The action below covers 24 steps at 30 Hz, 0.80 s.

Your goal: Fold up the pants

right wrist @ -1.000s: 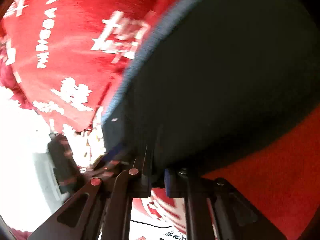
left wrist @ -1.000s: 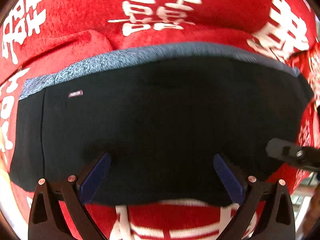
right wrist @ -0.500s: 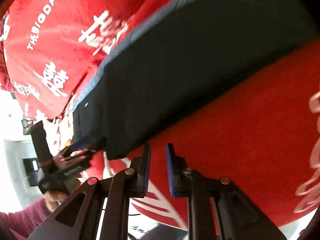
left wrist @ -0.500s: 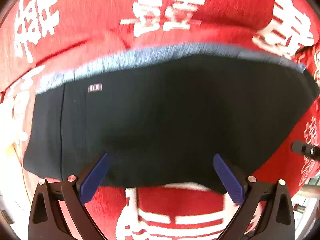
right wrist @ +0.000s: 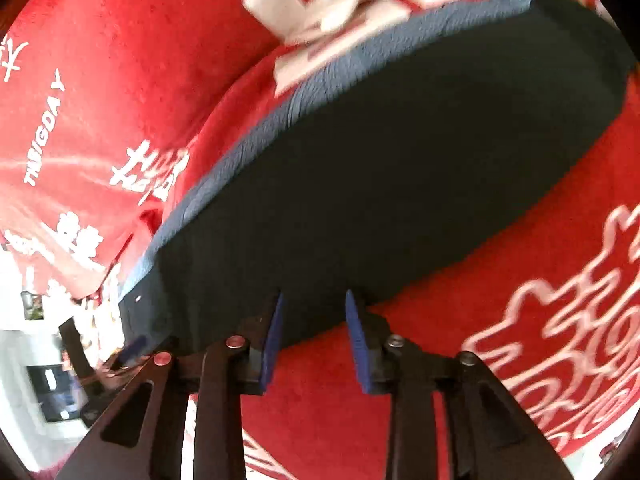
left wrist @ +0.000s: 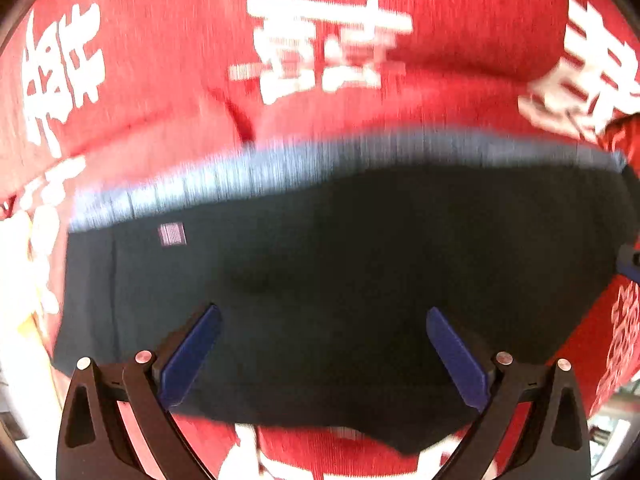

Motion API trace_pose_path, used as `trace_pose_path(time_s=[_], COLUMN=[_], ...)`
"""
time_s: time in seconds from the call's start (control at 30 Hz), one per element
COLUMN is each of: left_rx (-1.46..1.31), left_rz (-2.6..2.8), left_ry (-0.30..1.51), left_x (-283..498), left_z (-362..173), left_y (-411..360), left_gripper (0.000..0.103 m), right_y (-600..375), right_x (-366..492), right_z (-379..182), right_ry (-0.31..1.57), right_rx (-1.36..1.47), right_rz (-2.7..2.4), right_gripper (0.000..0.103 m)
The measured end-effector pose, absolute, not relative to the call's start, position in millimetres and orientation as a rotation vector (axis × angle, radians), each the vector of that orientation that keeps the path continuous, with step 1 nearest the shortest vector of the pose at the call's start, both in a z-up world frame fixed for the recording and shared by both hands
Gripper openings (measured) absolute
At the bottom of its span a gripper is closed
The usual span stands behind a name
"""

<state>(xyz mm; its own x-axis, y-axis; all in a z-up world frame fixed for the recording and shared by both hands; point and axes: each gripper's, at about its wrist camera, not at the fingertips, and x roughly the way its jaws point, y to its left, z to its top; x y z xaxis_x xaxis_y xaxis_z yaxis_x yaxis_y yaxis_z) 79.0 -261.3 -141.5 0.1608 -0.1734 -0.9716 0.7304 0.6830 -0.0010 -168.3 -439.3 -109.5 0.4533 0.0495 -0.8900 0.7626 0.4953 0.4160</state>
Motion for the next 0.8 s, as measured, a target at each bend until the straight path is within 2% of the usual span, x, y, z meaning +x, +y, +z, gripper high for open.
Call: trace_pose_path(time_s=[0.17,0.33,0.43,0.53,0.6,0.67,0.7,0.73,0.8], left_rx=[0.511,0.468,0.432,0.436,0.455,0.496,0.524,0.533,0.535], left_rz=[-0.619,-0.522,-0.534,-0.553,-0.552,-0.542,-0.548,-0.563,-0.598], left_ry=[1.203,1.250,1.228,1.239,1.244,1.239,1.231,1.228,1.225], left_x=[113,116,116,121,122,120,115,108,95], left_z=[-152,-184,-186,-185,-182,-176,-171,-163,-153], left_y=[-311,-318,-313,-312,-315,-319,-321,-324,-325], left_gripper=[0.103,0.103,0.103,0.103,0.103,0.103,0.103,0.103,0.103], right_y=[-462,-475,-496,-525,-541,-548,-546,-540,-527], right_x=[-110,-65,-63,-66,-76,-90,-96,-105,-121], right_z=[-106,-124,-138,-136,-134,-126,-121,-115,-108], right_ry=[1.033,1.099,1.083,1.073,1.057,1.033,1.033,1.033,1.040], right_rx=[0.834,0.649,0.636,0.592,0.668,0.774,0.779,0.780,0.781], right_rz=[-0.475,-0.438,-0.470,-0.642,-0.683,-0.661,-0.650,-0.628,-0.605], right_gripper=[0.042,0.042,0.039,0.042,0.042,0.053,0.067,0.074,0.074])
